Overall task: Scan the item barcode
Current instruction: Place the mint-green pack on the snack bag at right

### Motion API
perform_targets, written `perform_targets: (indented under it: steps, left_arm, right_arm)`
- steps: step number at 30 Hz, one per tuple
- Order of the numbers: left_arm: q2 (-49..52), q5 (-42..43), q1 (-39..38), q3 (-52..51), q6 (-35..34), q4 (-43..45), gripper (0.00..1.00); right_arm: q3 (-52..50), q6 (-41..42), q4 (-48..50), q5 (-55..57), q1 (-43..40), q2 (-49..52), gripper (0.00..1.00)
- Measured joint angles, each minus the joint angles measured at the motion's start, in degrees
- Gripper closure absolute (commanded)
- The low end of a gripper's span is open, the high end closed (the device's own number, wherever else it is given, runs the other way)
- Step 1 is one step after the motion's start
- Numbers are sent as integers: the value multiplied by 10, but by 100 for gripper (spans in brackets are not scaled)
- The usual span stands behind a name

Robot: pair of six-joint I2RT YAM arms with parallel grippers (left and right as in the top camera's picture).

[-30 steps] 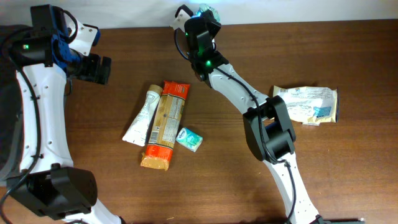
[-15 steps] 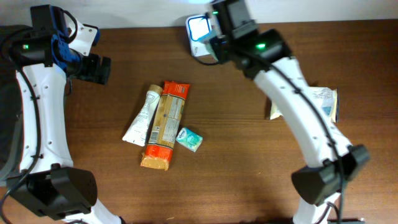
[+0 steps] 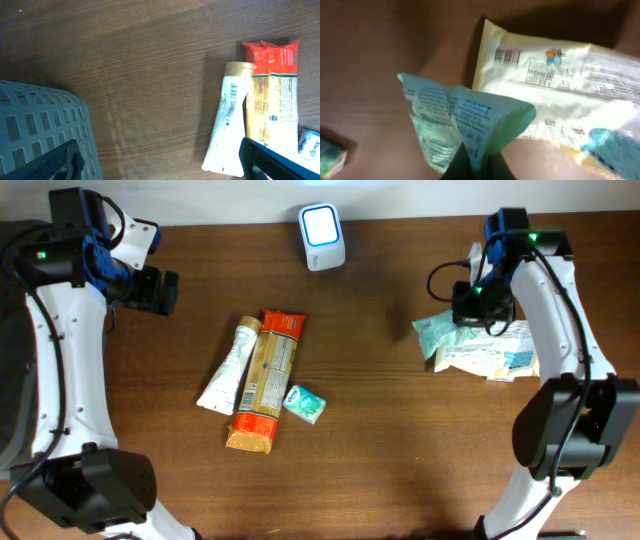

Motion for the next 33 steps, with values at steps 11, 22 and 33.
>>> perform_targets:
  steps: [11,22,33]
  left_arm:
    - [0,0,0,0,0,0,1]
    - [0,0,0,0,0,0,1]
    - [0,0,0,0,0,0,1]
  right_arm:
    - [-50,13,21,-1,-83,1,95]
    - [-19,24,-34,-52,-160,3,33]
    - [12,-5,-12,-94,151,3,34]
